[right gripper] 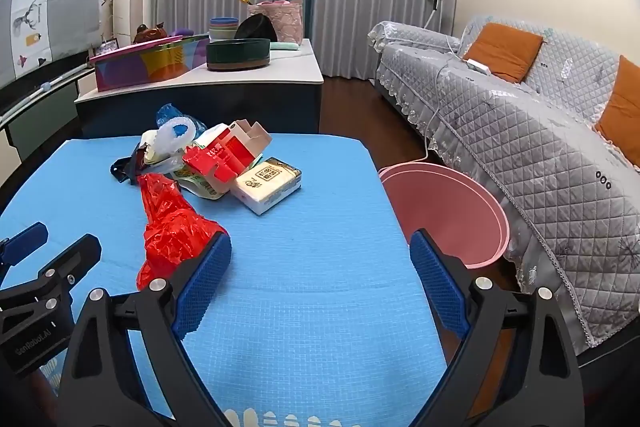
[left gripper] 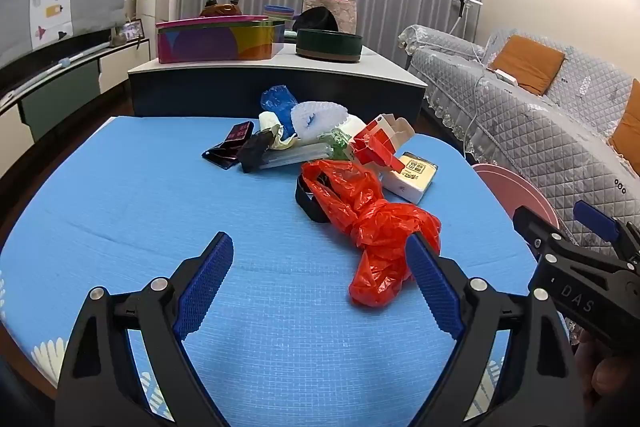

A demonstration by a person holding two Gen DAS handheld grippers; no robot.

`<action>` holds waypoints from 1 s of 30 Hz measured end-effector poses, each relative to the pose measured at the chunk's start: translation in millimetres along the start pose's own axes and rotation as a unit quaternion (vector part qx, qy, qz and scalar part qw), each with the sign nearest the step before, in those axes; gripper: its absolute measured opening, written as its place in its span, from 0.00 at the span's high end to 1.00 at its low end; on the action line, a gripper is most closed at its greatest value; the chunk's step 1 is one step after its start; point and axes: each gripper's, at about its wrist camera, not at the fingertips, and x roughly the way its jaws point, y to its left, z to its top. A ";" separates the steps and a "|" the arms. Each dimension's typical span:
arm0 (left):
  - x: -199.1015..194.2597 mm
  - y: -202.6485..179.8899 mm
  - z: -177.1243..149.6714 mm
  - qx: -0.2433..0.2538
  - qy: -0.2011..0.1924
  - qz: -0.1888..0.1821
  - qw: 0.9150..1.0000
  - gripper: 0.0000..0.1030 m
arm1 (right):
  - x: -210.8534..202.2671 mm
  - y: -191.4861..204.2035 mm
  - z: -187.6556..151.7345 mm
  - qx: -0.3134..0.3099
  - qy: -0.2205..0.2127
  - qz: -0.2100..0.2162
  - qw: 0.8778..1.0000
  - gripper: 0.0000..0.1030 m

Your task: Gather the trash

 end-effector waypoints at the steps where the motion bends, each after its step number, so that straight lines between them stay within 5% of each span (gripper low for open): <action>1: -0.1 0.0 0.4 0.000 0.000 0.001 1.000 0.17 | 0.1 0.0 0.1 0.000 0.000 0.000 1.000 0.14; 30: -0.4 4.0 1.4 -0.001 0.000 0.000 1.000 0.17 | -2.1 -0.1 1.9 -0.001 -0.008 0.000 1.000 0.14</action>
